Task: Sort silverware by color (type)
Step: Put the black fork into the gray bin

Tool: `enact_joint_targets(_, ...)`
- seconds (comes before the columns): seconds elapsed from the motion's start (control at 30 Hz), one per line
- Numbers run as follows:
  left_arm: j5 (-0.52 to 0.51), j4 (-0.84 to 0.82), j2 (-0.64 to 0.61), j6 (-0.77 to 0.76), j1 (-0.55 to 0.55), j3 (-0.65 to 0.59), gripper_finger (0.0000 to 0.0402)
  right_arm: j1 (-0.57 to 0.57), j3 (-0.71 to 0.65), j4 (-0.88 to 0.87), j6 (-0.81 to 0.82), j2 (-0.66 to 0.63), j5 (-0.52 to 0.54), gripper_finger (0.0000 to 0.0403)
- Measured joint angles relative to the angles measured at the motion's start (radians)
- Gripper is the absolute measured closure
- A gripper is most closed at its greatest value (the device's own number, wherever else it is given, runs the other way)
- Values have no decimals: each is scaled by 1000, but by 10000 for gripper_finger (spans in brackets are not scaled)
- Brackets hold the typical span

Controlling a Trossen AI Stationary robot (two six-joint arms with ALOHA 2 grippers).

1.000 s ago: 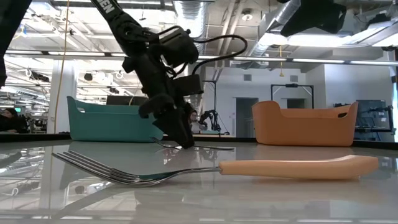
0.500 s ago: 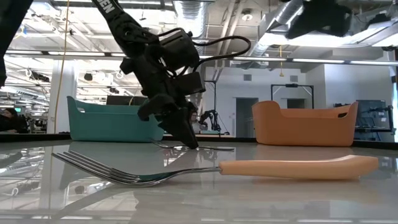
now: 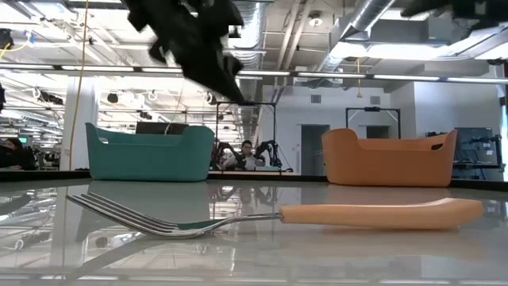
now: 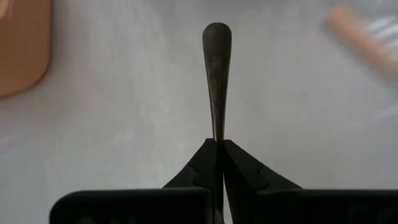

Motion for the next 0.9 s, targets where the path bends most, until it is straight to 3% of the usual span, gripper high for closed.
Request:
enact_joint_targets(0.2, 16, 10, -99, -125, -73, 0, 401, 13, 0, 35, 135, 0, 321, 129)
enact_joint_targets(0.3, -27, 11, -109, -113, -127, 0, 401, -22, 0, 100, 172, 0, 381, 129)
enact_joint_targets(0.53, -236, 22, -109, -103, -228, 0, 401, -141, 0, 280, 251, 58, 275, 129)
enact_joint_targets(0.63, -284, 29, -109, -118, -249, 0, 401, -186, 1, 351, 226, 112, 191, 129)
enact_joint_targets(0.9, -364, 47, -110, -227, -269, 1, 401, -236, 0, 409, 111, 173, 118, 129)
